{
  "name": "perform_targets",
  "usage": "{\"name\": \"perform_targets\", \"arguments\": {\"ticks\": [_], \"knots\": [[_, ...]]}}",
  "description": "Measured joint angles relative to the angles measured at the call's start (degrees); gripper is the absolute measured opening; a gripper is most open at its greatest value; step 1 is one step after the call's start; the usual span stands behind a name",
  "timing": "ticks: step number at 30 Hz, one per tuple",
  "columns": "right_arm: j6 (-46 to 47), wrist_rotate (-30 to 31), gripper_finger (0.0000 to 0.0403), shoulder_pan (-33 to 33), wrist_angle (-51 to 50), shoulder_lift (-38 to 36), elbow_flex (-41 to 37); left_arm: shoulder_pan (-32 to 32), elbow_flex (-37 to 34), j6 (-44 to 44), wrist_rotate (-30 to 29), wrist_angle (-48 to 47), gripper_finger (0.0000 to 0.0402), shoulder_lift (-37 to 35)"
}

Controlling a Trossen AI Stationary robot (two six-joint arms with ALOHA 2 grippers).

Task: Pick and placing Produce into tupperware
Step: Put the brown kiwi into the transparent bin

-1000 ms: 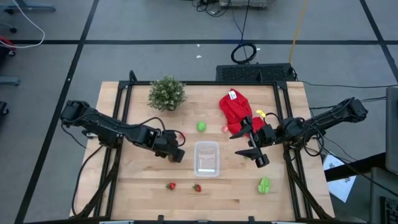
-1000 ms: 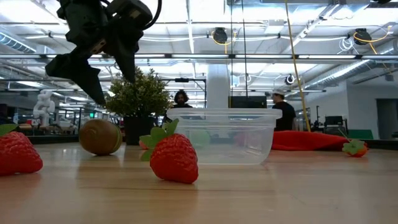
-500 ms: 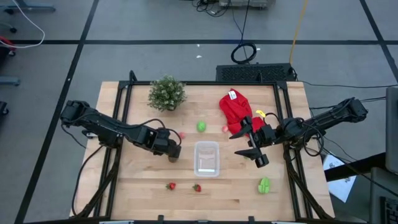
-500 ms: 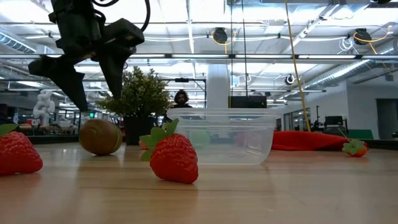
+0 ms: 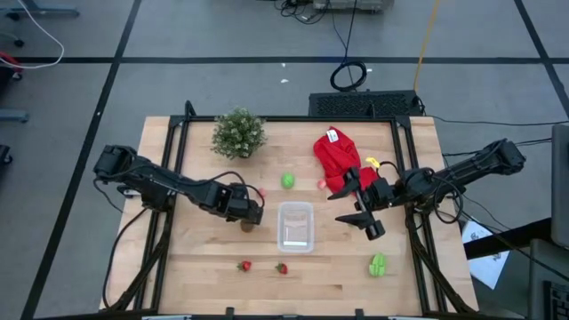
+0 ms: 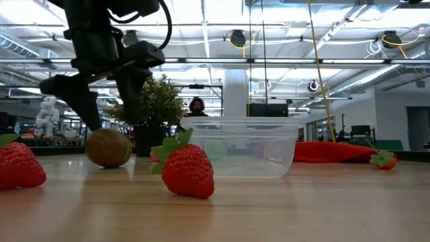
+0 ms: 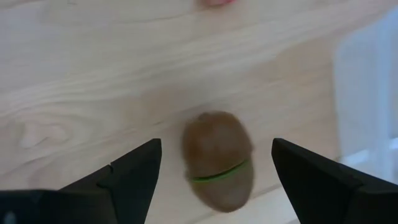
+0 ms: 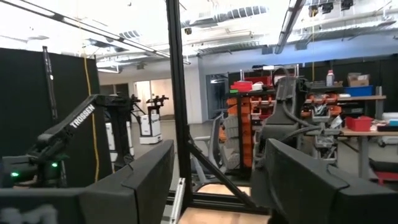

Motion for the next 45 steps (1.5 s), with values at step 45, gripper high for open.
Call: {"name": "perform_targets", "arguments": {"ticks": [45], "knots": [[-2.73,0.0,0.0242,2.24,-2.51,-0.02,0.0,-0.83,0.03,-1.45,5.1,5.55,0.031,8.46]]}}
